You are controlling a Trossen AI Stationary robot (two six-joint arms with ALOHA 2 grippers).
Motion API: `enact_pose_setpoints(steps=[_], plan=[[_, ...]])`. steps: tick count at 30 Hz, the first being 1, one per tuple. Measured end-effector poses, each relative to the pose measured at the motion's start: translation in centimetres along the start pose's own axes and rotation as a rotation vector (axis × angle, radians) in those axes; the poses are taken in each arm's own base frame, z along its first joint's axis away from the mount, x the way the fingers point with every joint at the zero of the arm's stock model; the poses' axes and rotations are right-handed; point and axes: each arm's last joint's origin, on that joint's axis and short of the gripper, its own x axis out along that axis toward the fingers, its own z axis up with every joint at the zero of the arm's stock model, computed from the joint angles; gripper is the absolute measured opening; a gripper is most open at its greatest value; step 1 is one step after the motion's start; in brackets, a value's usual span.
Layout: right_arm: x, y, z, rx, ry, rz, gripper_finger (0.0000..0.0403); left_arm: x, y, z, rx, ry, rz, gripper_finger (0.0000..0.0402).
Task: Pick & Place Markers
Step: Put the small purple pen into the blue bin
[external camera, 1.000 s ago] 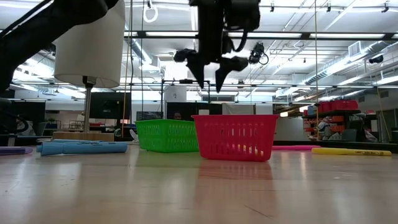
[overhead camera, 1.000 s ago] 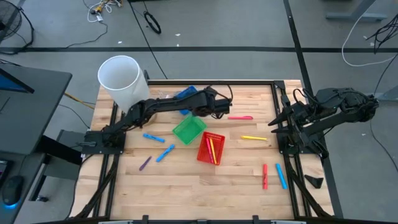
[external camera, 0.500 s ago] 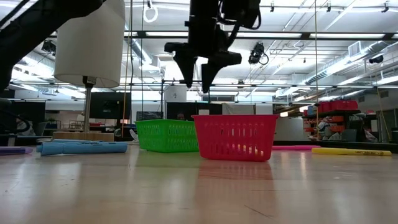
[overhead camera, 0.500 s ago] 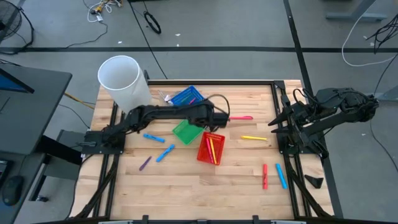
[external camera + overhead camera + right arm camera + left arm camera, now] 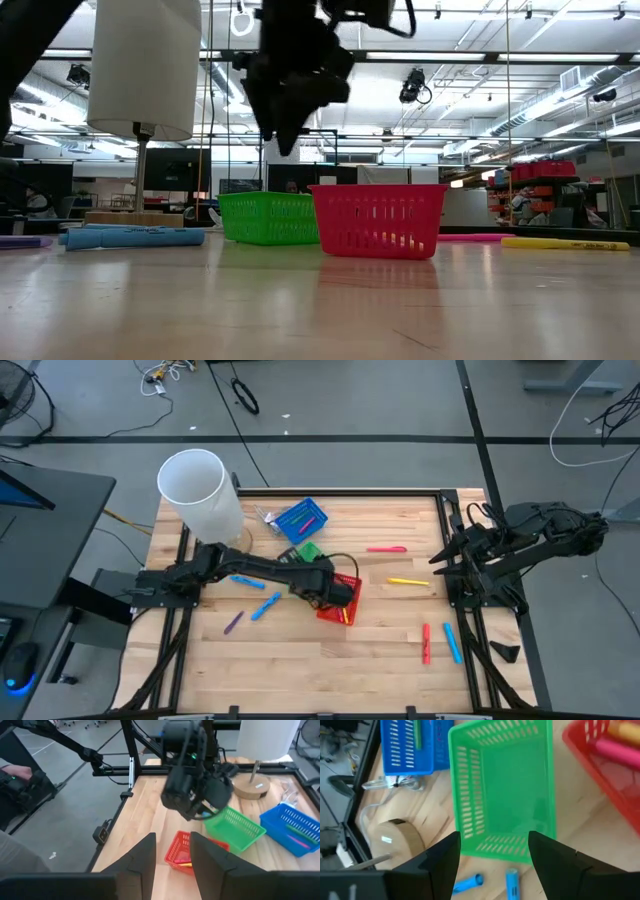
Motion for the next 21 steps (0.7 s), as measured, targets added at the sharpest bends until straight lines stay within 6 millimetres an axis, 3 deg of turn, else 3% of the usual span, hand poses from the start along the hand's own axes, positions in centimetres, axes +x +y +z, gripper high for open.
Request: enact_pose_setpoints(steps=[12,21], plan=[[2.6,0.0,0.5,0.031,0.063,-0.010,0.0121,-2.8,2.5,-7.9,-0.093,-0.005,-0.016,0.0238],[5.1,0.0,1.3,0.040,0.069,-0.011,0.0121,-2.8,4.2,-13.8,-0.142,0.097,-0.105,0.0238]])
